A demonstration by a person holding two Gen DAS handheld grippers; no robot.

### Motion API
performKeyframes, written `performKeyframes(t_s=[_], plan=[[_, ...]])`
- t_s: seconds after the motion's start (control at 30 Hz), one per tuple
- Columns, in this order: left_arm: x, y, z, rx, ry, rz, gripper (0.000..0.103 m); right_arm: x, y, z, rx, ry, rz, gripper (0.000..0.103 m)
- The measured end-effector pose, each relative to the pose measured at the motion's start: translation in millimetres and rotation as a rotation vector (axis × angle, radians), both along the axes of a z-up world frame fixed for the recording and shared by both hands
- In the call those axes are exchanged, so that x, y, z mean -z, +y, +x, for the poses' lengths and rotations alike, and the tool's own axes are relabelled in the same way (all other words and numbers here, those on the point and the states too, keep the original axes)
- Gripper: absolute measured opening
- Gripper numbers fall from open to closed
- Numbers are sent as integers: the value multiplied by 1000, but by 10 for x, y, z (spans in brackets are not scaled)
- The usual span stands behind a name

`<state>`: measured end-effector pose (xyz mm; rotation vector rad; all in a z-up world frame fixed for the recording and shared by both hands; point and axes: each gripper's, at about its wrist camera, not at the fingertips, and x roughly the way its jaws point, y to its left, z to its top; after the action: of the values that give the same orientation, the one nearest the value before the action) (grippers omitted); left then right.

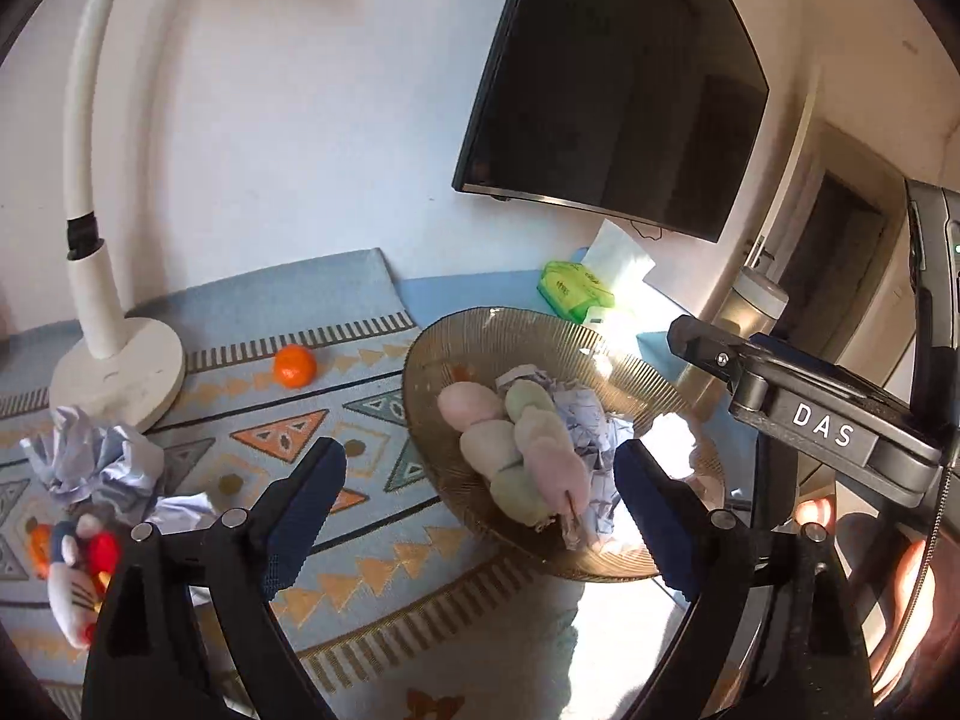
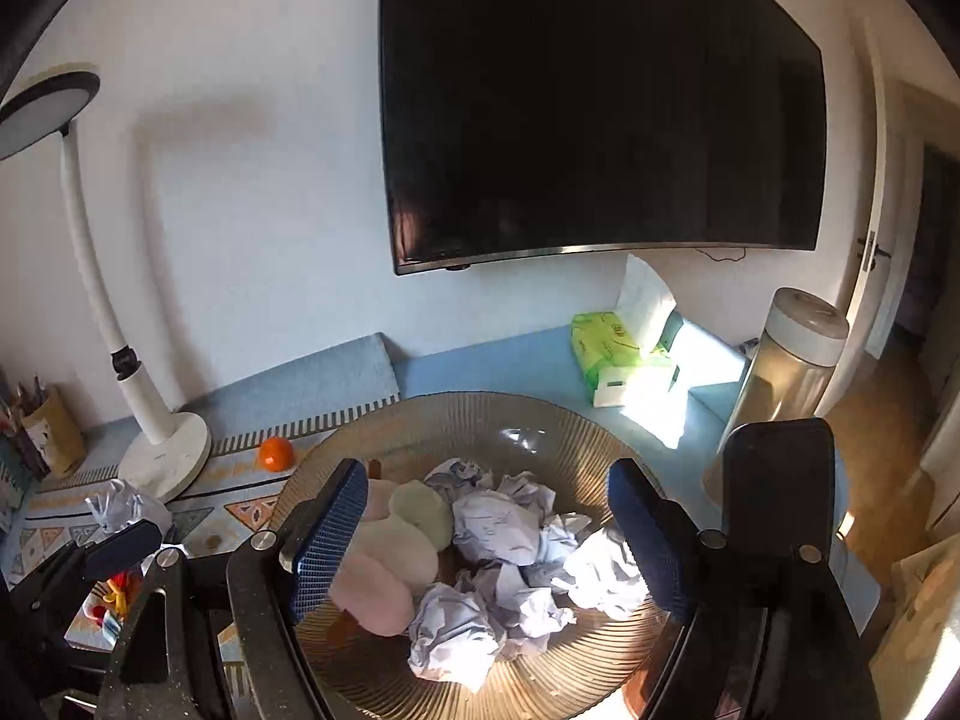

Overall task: Organize objects
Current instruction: 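Carry the dango plush and a paper ball over the gold bowl and open both tools, then reach the left tool to the white penguin plush while the right tool reaches the plaid cloth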

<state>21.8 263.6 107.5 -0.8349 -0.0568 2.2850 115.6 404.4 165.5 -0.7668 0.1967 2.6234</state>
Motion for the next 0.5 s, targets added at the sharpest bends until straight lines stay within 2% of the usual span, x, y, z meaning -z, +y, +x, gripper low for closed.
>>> performKeyframes(t_s=[0.13, 0.2, 0.27, 0.4, 0.5], plan=[[-112, -785, 175, -157, 30, 27, 91, 15, -470, 4, -121, 34, 20, 89], [-135, -1221, 247, -268, 45, 26, 100, 88, -708, 0, -178, 48, 16, 96], [-106, -1639, 312, -370, 57, 12, 102, 240, -917, -39, -239, 38, -4, 98], [69, -2344, 269, -555, 16, -47, 102, 711, -1230, -183, -351, -16, -69, 98], [264, -2722, 202, -668, -5, -86, 102, 996, -1357, -260, -376, -60, -74, 98]])
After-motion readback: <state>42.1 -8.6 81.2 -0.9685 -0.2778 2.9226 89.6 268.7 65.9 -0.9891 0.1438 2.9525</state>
